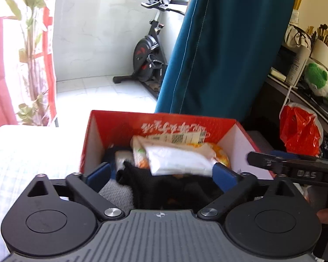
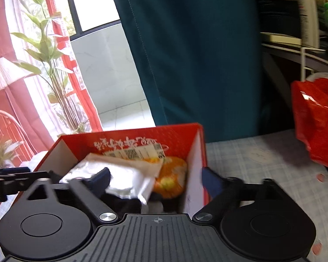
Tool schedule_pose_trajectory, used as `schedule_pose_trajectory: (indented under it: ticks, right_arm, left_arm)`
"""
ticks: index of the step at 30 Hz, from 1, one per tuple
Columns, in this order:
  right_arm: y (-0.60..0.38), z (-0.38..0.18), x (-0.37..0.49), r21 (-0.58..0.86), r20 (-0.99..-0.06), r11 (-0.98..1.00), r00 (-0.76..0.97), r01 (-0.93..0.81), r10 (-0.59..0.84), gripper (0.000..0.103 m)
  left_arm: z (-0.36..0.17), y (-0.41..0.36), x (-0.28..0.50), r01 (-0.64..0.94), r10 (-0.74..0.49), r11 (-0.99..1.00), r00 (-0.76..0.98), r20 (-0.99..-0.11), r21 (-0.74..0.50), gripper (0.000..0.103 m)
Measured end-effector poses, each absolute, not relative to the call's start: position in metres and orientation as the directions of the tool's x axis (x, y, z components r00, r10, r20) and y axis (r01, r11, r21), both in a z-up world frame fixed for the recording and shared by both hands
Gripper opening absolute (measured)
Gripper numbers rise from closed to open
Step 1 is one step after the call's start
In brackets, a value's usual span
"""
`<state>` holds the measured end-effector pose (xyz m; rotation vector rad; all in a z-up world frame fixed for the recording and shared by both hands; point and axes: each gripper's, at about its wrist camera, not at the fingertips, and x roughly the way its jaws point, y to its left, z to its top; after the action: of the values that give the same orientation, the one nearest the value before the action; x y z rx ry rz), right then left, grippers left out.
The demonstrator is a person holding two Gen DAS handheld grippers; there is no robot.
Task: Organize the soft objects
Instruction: 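Move both grippers back to the black eye mask on the table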
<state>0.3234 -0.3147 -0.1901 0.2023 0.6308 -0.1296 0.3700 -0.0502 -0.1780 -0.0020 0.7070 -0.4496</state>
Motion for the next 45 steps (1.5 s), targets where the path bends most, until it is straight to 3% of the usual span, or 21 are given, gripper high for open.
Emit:
schedule_pose_trajectory:
  ticks: [1, 15, 31, 35, 45]
  right_arm:
    - [-0.313, -0.189, 0.316, 0.14, -0.595, 0.974, 0.801, 0.178, -0.061, 0.103]
    - [-0.277, -0.202, 0.229, 0.081, -0.651, 0.985, 0.756, 0.151, -0.062, 0.103]
    - [-0.241, -0.295, 0.182, -0.043, -0.786, 0.981, 0.601, 0.187, -0.149, 0.103]
    - [-0.235, -0.308, 0.179, -0.082, -0.807, 0.981, 0.566, 0.174, -0.168, 0.103]
    - [-0.235, -0.314, 0.17, -0.057, -0.783, 0.985, 0.604, 0.165, -0.146, 0.103]
  left_arm:
    - [-0.177, -0.048, 0.364, 0.391, -0.389, 0.909, 0.669, -0.633, -0.146, 0.103]
    - [-0.199, -0.014, 0.283, 0.329, -0.257, 0.944, 0.694, -0.673, -0.02, 0.103]
    - [-0.29, -0.022, 0.271, 0.339, -0.248, 0.94, 0.591, -0.768, -0.043, 0.103]
    - [-0.31, -0.034, 0.265, 0.374, -0.189, 0.926, 0.566, -0.803, 0.045, 0.103]
    - [-0.317, -0.027, 0.247, 0.36, -0.193, 0.932, 0.6, -0.776, 0.046, 0.103]
